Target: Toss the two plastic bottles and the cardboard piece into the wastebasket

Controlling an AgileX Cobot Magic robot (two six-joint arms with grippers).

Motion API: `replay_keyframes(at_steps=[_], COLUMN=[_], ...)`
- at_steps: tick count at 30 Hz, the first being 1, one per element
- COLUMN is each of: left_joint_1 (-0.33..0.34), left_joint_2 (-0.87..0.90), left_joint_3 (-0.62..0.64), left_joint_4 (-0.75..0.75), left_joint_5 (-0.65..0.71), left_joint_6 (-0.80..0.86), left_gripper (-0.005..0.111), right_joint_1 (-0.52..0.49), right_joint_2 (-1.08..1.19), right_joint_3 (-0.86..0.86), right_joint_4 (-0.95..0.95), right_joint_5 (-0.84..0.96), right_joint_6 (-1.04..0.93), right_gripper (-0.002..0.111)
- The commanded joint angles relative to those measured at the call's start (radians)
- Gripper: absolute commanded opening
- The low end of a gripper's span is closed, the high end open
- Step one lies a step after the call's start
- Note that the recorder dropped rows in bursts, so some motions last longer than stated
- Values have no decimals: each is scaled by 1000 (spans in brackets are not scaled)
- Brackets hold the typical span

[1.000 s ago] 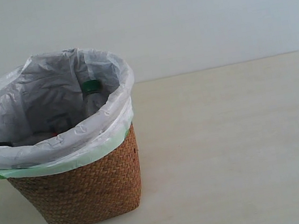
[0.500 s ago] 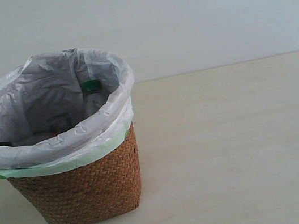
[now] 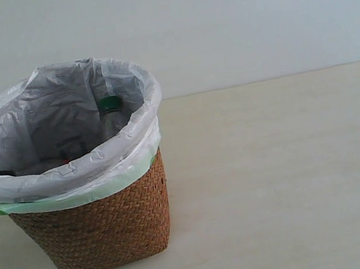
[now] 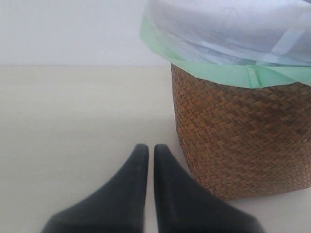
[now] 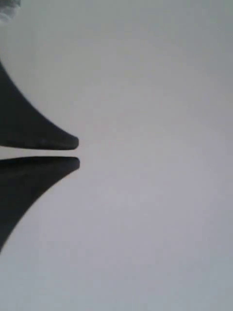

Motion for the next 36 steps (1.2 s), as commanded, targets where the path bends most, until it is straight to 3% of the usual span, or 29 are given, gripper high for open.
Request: replay_keyframes(at_steps=[1,19,36], left_joint_1=[-9,-9,-9], left_joint_2=[-4,-4,-4], left_joint_3=[4,4,4], left_joint_4=[-3,-3,-3], left_joint_5=[-5,-5,-5], left_joint_6=[3,3,3], left_gripper=[4,4,4], right_joint_1=[-44,-44,-44], right_joint_2=[-30,-30,-30], right_joint_3=[71,664,664], right_joint_4=[5,5,-54], right_joint_5=[-32,-406,-70], right_joint_6=[-24,-2,-33], right_gripper=[2,2,2])
